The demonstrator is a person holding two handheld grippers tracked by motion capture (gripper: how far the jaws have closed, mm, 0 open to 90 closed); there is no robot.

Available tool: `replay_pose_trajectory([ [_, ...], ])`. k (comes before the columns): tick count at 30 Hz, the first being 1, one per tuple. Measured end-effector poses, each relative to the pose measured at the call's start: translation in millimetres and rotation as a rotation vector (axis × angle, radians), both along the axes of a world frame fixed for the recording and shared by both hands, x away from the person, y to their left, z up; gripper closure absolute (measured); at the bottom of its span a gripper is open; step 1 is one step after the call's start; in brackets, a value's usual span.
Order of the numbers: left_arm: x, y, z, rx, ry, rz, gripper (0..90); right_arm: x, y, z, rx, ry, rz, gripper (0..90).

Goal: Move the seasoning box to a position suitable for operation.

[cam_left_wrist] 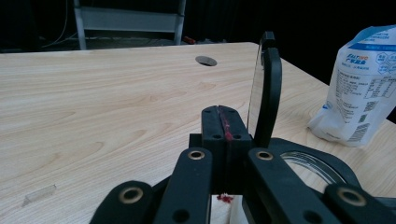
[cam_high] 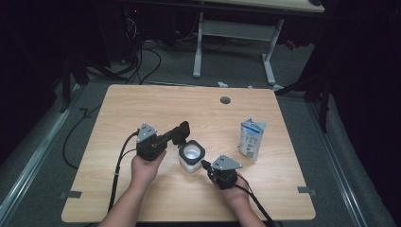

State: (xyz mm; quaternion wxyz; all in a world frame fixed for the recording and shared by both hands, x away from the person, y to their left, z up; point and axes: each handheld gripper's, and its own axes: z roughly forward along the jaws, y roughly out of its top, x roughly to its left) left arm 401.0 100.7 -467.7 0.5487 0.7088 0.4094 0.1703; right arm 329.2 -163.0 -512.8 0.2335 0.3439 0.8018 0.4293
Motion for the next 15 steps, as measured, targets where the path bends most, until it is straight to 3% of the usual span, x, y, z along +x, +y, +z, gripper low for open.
replay_pose_trajectory([
  [15, -11.5, -7.2, 1.1, -0.008, -0.022, -0.032, 90.0, 0.1, 0.1, 0.4, 0.006, -0.001, -0.003, 89.8],
])
